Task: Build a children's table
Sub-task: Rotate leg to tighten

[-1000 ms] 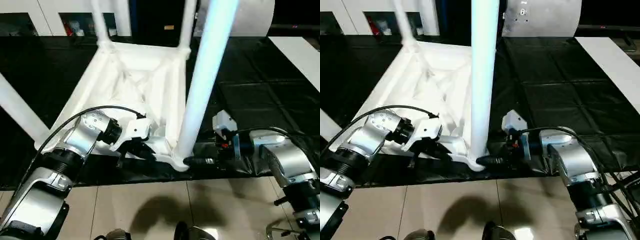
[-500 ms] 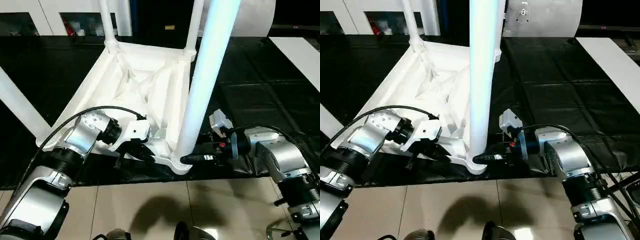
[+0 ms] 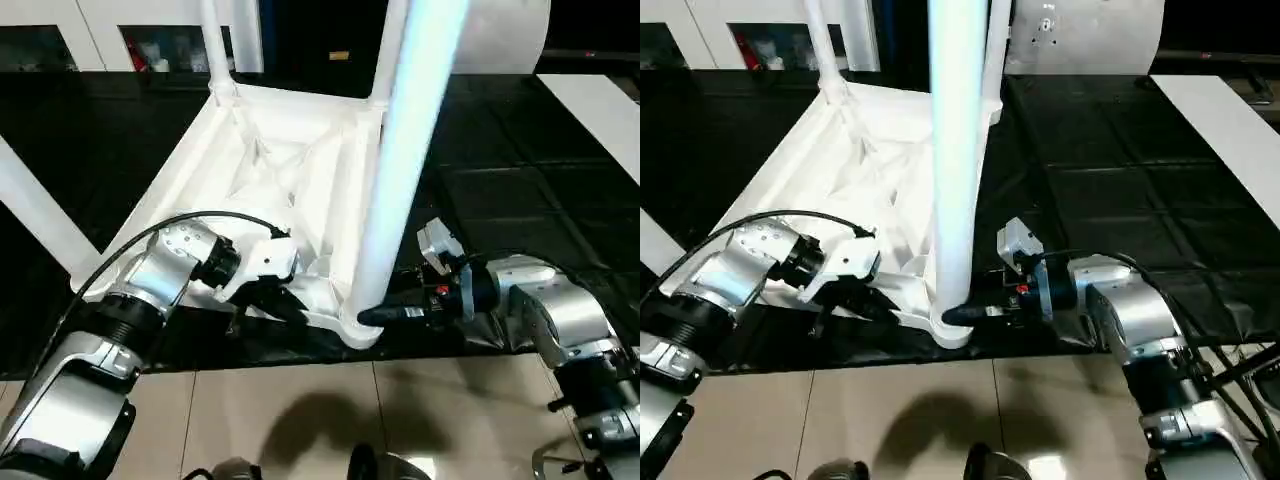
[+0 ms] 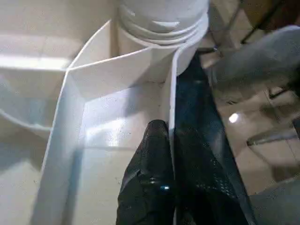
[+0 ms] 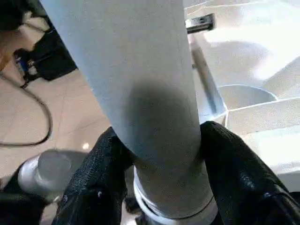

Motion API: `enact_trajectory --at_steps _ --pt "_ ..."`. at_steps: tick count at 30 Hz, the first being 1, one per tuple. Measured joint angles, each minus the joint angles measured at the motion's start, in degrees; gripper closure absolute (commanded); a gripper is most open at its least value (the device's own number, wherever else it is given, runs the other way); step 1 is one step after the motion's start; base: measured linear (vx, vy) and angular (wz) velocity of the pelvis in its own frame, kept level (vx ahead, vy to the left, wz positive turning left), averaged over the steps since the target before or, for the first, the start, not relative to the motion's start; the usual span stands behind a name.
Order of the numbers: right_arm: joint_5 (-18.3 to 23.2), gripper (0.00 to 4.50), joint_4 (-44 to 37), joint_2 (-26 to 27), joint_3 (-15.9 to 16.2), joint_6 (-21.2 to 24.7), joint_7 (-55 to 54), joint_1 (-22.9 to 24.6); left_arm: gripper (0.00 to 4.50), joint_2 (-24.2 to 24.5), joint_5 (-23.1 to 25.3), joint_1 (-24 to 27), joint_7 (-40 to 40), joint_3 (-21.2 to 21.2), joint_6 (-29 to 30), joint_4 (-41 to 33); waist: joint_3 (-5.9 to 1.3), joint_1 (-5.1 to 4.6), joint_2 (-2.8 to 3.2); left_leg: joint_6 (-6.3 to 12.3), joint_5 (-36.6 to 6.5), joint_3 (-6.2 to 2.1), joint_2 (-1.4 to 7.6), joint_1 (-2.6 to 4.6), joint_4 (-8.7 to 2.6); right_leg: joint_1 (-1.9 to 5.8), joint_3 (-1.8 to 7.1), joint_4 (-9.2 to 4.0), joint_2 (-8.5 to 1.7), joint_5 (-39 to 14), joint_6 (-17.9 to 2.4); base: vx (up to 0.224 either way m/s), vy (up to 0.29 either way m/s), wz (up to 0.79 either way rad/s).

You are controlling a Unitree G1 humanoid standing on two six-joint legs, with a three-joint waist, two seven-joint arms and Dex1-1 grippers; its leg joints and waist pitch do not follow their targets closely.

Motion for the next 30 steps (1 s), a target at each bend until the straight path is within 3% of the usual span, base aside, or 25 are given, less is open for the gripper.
enact_trajectory --at_steps 3,10,14,17,18,21,28,30 --pt "-1.3 2.43 -0.4 3.7 -2.3 2.3 -8.5 0.2 4.5 -0.7 1.1 0.0 5.0 1.9 5.1 -0.3 0.0 -1.01 -0.01 -0.17 0.1 0.0 -0.03 0.08 0.01 0.04 0.09 0.03 0.03 0.0 0.0 0.0 0.0 0.0" --pt "-7.9 2.48 -0.9 15.2 -9.4 8.1 -38.2 -2.4 4.5 -9.6 2.8 -0.6 24.4 5.9 19.4 -2.4 0.01 -5.68 -0.02 -0.54 0.0 -0.16 -0.03 0.03 0.17 0.0 -0.14 -0.48 0.06 0.0 0.1 0.0 0.0 0.0" --pt "-10.5 2.48 -2.8 18.7 -9.9 10.0 -47.2 -2.7 4.5 -12.3 2.9 -0.6 29.5 6.8 23.6 -4.0 0.01 -5.84 -0.01 -0.52 0.0 -0.17 0.0 -0.07 0.02 0.03 -0.35 -0.49 0.11 0.1 0.1 0.0 0.0 0.0" --pt "-11.7 2.48 -2.9 21.8 -10.8 8.7 -52.1 -2.6 4.5 -12.9 3.7 -0.5 31.3 7.0 24.2 -4.9 0.01 -5.91 -0.01 -0.27 0.2 -0.29 0.02 -0.13 -0.11 0.0 -0.34 -0.48 0.12 0.1 0.1 0.0 0.0 0.0" --pt "-11.7 1.82 -2.7 22.1 -10.8 8.2 -52.7 -2.6 4.5 -13.0 3.7 -0.6 31.6 7.0 24.2 -4.9 0.01 -5.92 -0.01 -0.18 0.2 -0.35 0.02 -0.14 -0.12 -0.01 -0.32 -0.48 0.12 0.1 0.1 0.0 0.0 0.0" --pt "-11.6 1.62 -2.5 22.4 -10.8 7.1 -52.7 -2.6 4.5 -13.0 3.7 -0.6 31.8 6.9 24.0 -5.3 0.02 -5.91 -0.01 -0.06 0.0 -0.51 0.01 -0.18 -0.16 -0.05 -0.28 -0.44 0.11 0.2 0.0 0.0 0.0 0.0" --pt "-11.1 1.0 -3.9 19.0 -9.0 4.3 -47.5 -0.6 4.5 -10.4 3.7 0.6 29.7 5.0 17.9 -6.0 0.04 -5.3 0.0 -0.04 0.1 -0.5 0.01 -0.23 -0.39 -0.25 -0.26 -0.37 0.13 0.1 0.0 0.0 0.0 0.0" --pt "-10.6 0.94 -4.8 15.7 -8.2 2.2 -43.2 0.5 4.5 -9.3 3.7 1.1 27.6 4.9 14.9 -5.5 0.05 -4.83 -0.01 -0.04 0.1 -0.48 -0.01 -0.19 -0.36 -0.23 -0.25 -0.37 0.1 0.1 0.0 0.0 0.0 0.0"
